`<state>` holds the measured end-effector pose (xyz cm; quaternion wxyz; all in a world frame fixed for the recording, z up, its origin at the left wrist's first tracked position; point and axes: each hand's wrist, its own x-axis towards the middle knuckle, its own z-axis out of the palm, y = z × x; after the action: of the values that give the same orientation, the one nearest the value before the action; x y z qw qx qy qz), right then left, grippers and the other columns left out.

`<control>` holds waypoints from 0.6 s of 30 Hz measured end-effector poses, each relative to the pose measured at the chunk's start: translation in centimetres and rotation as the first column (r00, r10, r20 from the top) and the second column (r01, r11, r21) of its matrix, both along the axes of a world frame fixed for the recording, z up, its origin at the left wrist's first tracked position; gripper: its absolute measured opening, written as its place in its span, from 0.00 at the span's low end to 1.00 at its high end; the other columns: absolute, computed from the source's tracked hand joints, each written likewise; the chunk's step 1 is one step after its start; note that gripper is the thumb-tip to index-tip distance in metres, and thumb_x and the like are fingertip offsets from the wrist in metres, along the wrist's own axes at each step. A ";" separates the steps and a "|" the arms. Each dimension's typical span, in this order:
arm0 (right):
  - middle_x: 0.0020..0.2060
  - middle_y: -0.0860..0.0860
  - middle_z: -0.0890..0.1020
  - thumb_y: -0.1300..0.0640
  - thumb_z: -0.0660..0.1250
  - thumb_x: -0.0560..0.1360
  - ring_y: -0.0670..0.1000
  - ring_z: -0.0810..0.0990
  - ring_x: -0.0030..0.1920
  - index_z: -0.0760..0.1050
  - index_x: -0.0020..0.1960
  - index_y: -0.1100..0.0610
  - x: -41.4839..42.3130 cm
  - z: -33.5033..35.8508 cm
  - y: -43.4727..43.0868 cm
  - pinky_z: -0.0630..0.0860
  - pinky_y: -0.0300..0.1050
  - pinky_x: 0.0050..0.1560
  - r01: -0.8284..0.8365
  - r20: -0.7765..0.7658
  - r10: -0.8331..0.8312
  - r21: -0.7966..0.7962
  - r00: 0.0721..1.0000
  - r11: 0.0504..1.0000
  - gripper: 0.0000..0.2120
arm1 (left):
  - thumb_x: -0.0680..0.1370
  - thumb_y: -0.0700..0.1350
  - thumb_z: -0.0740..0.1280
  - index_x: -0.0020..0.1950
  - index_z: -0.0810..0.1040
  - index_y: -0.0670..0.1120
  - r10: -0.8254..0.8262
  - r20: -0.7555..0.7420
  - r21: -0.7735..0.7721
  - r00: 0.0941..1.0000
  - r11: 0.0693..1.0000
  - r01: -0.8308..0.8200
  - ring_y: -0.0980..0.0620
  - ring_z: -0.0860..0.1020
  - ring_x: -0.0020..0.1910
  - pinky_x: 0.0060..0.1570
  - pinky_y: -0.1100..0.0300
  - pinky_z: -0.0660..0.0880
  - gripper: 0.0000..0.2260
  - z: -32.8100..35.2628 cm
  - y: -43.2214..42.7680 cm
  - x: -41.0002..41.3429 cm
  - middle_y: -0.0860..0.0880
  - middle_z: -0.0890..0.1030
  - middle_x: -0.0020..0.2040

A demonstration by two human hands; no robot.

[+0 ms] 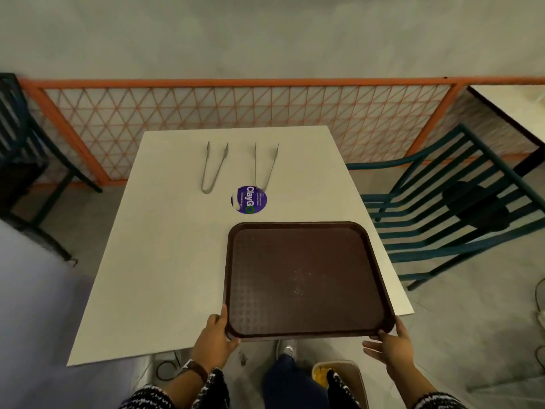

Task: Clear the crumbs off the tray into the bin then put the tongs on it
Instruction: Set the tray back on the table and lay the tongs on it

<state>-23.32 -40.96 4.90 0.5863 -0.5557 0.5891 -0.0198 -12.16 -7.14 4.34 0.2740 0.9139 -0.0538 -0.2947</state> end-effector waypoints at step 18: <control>0.54 0.67 0.78 0.70 0.57 0.78 0.61 0.79 0.36 0.58 0.74 0.47 16.5 -0.7 -9.8 0.78 0.51 0.33 -0.121 -0.068 0.121 0.007 0.990 0.993 0.30 | 0.77 0.49 0.63 0.76 0.42 0.46 0.113 0.043 0.016 0.993 0.993 -0.114 0.52 0.75 0.47 0.49 0.65 0.74 0.36 -1.5 -8.1 11.8 0.47 0.67 0.60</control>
<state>-6.85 -50.72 4.18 0.5666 -0.5901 0.5740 0.0358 -0.35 -15.20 2.79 0.2806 0.9239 -0.0049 -0.2601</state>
